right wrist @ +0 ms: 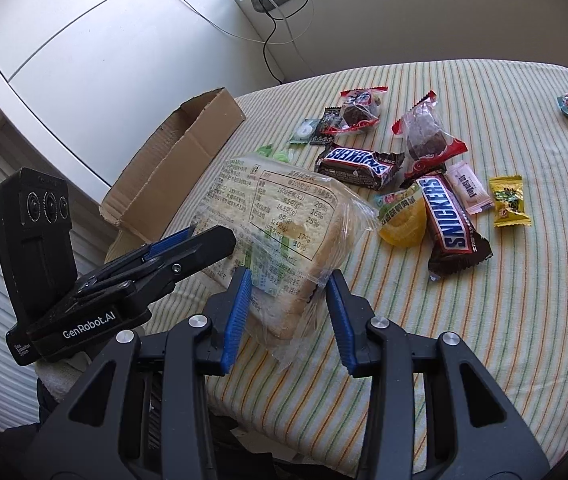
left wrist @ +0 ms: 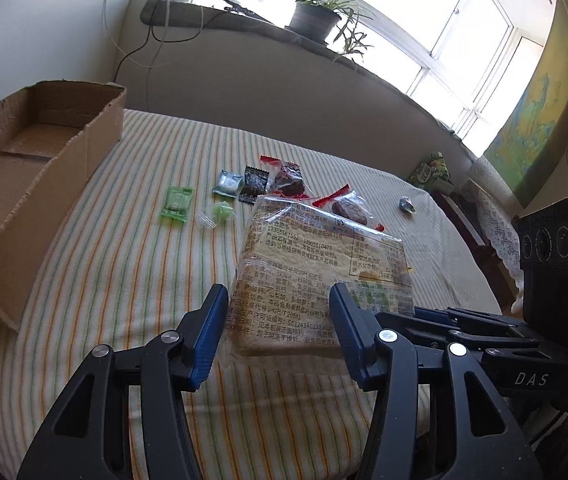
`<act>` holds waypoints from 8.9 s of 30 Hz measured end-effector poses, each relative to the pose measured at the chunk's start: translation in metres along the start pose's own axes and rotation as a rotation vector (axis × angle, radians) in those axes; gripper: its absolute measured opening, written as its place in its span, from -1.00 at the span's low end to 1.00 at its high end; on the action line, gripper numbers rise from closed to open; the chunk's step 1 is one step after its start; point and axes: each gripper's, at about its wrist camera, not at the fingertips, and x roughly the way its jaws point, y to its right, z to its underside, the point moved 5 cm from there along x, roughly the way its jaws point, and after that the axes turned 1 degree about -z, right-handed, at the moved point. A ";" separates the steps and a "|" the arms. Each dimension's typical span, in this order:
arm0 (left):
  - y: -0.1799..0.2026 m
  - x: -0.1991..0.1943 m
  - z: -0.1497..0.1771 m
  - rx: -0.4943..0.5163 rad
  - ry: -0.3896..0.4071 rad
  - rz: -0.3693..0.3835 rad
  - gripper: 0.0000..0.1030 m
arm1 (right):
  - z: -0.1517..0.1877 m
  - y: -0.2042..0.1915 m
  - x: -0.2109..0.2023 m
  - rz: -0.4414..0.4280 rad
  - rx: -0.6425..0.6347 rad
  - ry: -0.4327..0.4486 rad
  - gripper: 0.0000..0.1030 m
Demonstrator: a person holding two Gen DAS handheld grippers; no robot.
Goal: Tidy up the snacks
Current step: 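Carry the bread package into the cardboard box and open the right gripper, then move both grippers back over the snacks on the bed, then grasp the Snickers bar with the right gripper while the left grasps a green wrapped candy, then carry both snacks into the cardboard box and open both grippers, then grasp the green square packet with the left gripper while the right grasps the yellow pouch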
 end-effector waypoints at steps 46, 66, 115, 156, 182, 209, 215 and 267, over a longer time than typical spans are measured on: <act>-0.175 -0.096 -0.053 -0.167 0.213 -0.385 -0.05 | -0.109 -0.207 0.164 -0.176 -0.465 -0.098 -0.21; -0.154 -0.118 -0.058 -0.084 0.274 -0.472 -0.06 | -0.103 -0.186 0.129 -0.018 -0.513 -0.011 -0.18; -0.013 0.098 -0.048 0.232 -0.097 -0.260 -0.46 | -0.024 0.077 0.004 0.293 -0.200 -0.025 -0.22; -0.028 -0.023 -0.064 0.167 0.141 -0.256 -0.72 | -0.067 0.007 -0.024 0.223 -0.274 0.113 -0.43; -0.106 -0.081 -0.047 0.079 0.196 -0.419 -0.72 | -0.149 -0.124 0.081 0.095 -0.479 0.084 -0.43; -0.127 -0.075 -0.052 0.065 0.184 -0.437 -0.71 | -0.174 -0.172 0.215 0.050 -0.521 -0.068 -0.43; -0.124 -0.077 -0.052 0.073 0.193 -0.455 -0.64 | -0.174 -0.177 0.214 0.044 -0.529 -0.065 -0.42; -0.027 0.027 -0.049 0.131 0.044 -0.247 -0.12 | -0.064 0.042 -0.028 0.263 -0.298 0.074 0.87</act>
